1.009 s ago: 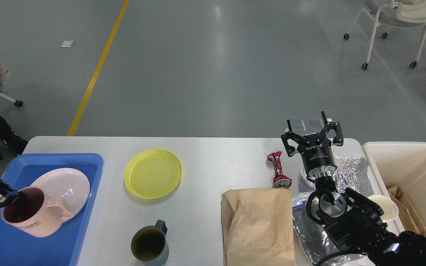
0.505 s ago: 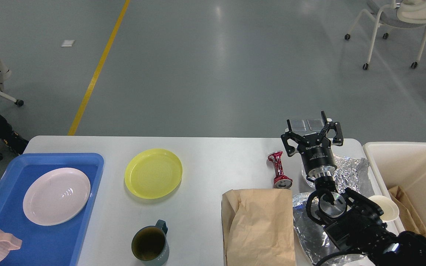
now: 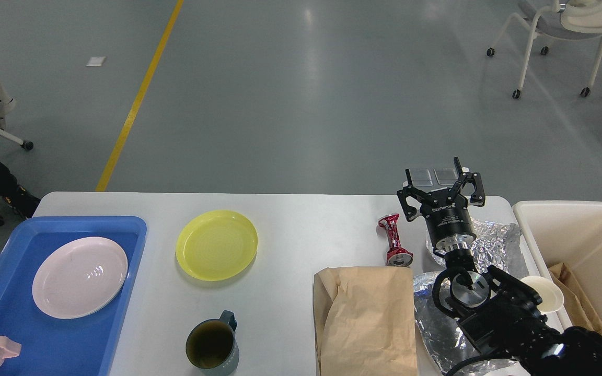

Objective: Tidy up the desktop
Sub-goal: 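Lift the pink mug and place it at the tray corner, then release the pink mug and raise the left gripper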

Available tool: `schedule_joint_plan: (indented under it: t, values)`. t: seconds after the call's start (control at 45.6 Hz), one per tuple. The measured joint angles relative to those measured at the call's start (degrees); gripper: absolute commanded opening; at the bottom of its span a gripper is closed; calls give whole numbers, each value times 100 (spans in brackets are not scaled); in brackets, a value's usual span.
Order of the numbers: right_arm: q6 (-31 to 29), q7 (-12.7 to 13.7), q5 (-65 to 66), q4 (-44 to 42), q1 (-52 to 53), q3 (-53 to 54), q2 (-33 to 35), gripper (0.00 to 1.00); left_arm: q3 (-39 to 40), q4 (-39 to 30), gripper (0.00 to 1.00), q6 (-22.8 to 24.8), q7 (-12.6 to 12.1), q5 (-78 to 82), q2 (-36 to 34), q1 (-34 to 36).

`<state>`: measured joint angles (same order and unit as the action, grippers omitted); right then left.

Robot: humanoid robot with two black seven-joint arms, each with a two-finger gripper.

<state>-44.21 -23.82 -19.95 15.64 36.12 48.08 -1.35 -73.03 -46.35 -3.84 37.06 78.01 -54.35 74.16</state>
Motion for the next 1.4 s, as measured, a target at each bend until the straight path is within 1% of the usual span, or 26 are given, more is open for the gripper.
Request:
schedule_joint_plan:
  t: [0.11,0.175,0.241,0.307,0.461,0.614,0.702,0.812,0.965,1.053,1.119,1.184,1.294,1.404]
  values:
    - [0,0,0,0,0,0,0,100,106,191,9,-28,3,-103,58,-158]
    - [0,0,0,0,0,0,0,100,220,259,18,-33,3,-114,81,-259]
    - [0,0,0,0,0,0,0,100,337,295,22,-36,2,-116,89,-328]
    - [0,0,0,0,0,0,1,100,413,305,31,-37,-8,-114,93,-355]
    - [0,0,0,0,0,0,0,100,463,310,41,-37,8,-101,93,-359]
    - [0,0,0,0,0,0,0,100,473,300,55,-38,24,-83,90,-344]
    - [0,0,0,0,0,0,0,100,508,250,57,-38,56,-83,61,-280]
    - [0,0,0,0,0,0,-1,100,701,213,58,-37,168,-88,1,-145]
    - [0,0,-1,0,0,0,-2,100,760,208,59,33,251,-41,-121,544]
    - [0,0,-1,0,0,0,-2,100,756,184,59,79,372,-35,-115,1073]
    - [0,0,0,0,0,0,-2,100,756,75,59,219,432,-37,-57,1519]
    - [0,0,0,0,0,0,0,100,759,-193,59,493,439,-75,74,2072]
    - [0,0,0,0,0,0,1,100,767,-889,59,1002,323,-239,297,2913]
    - [0,0,0,0,0,0,0,100,754,-1820,59,1329,65,-682,550,3524]
